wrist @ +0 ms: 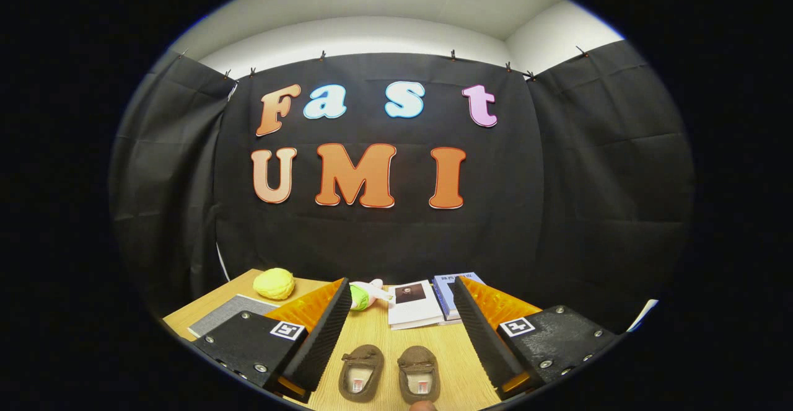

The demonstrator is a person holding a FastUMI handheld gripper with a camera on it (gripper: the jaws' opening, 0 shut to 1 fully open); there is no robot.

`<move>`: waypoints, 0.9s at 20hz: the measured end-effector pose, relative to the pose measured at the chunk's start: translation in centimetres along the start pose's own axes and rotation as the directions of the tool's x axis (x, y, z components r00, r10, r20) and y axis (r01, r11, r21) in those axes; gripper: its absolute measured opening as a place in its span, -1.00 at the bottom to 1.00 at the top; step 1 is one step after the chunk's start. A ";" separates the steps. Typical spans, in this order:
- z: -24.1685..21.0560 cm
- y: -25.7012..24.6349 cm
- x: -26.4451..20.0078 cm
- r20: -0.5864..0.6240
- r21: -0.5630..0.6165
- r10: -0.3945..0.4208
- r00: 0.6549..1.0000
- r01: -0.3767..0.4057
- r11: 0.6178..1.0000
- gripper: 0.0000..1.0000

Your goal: Open the storage box then place both shoes into the box .Put the left shoe in first, then the right shoe, with the right side of both shoes facing outward in a uniform manner.

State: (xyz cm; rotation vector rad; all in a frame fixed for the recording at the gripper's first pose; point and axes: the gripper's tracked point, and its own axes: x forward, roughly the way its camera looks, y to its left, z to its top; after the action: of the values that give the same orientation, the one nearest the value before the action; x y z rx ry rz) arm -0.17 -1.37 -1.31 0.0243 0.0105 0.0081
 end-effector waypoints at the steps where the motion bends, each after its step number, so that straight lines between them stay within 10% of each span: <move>1: -0.1 -0.1 0.0 0.000 0.001 0.000 1.000 0.000 1.000 0.96; 18: -8.1 4.5 2.5 -0.118 0.119 0.210 0.970 -0.196 0.973 0.97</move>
State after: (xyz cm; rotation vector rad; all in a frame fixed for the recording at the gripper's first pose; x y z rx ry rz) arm 2.24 3.39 -9.29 0.1316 0.1390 0.2150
